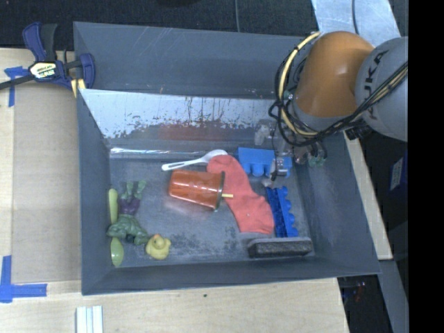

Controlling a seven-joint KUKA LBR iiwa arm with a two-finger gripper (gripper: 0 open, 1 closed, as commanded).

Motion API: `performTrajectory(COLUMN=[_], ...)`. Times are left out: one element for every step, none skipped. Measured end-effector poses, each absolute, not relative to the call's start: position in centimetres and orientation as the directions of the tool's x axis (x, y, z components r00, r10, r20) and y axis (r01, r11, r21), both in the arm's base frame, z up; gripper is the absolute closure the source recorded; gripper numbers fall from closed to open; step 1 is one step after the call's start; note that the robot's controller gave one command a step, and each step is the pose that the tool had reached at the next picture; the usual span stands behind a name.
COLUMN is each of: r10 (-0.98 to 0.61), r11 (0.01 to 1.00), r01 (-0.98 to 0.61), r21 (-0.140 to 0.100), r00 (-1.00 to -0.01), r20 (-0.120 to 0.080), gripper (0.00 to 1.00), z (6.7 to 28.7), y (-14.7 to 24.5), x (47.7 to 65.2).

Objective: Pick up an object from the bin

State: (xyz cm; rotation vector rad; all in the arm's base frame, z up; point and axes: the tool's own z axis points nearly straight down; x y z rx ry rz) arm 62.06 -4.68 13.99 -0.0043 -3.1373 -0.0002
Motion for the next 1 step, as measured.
performTrajectory(r10=[0.002], r11=[1.000], r01=[0.002], r21=[0.000], r00=[-1.000], r20=[-0.003], gripper=[0.00], z=[14.49], y=[-4.63], x=[62.21])
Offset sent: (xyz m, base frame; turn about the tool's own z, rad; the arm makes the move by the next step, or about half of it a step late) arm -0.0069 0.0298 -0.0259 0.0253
